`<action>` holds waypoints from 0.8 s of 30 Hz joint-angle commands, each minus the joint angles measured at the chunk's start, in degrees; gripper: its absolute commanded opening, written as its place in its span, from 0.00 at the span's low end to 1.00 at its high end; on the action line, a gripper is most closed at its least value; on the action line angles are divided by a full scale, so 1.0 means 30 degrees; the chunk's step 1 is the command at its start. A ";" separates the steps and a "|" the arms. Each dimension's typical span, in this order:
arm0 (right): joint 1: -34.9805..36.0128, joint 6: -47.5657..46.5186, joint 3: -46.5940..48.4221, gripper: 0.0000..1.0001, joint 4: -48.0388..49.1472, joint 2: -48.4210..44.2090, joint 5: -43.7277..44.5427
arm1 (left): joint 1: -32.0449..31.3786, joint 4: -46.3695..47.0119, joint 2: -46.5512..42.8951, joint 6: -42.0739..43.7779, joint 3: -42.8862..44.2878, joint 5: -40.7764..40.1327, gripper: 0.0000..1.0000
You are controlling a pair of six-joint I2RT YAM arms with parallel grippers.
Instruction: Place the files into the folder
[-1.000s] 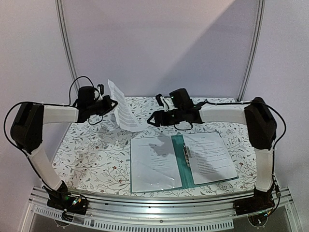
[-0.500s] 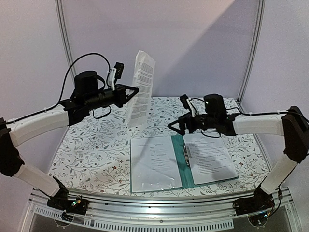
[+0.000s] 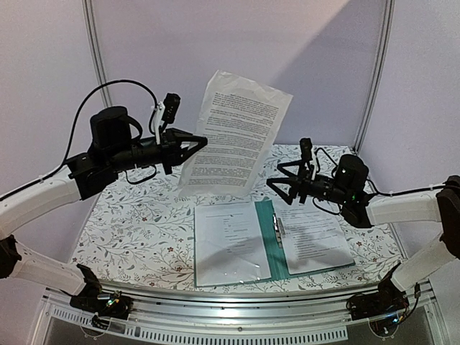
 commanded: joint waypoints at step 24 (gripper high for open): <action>-0.0103 0.8322 0.1904 0.12 0.9996 0.4847 -0.4496 | 0.1205 0.6435 0.1327 -0.6155 -0.3938 0.0555 0.00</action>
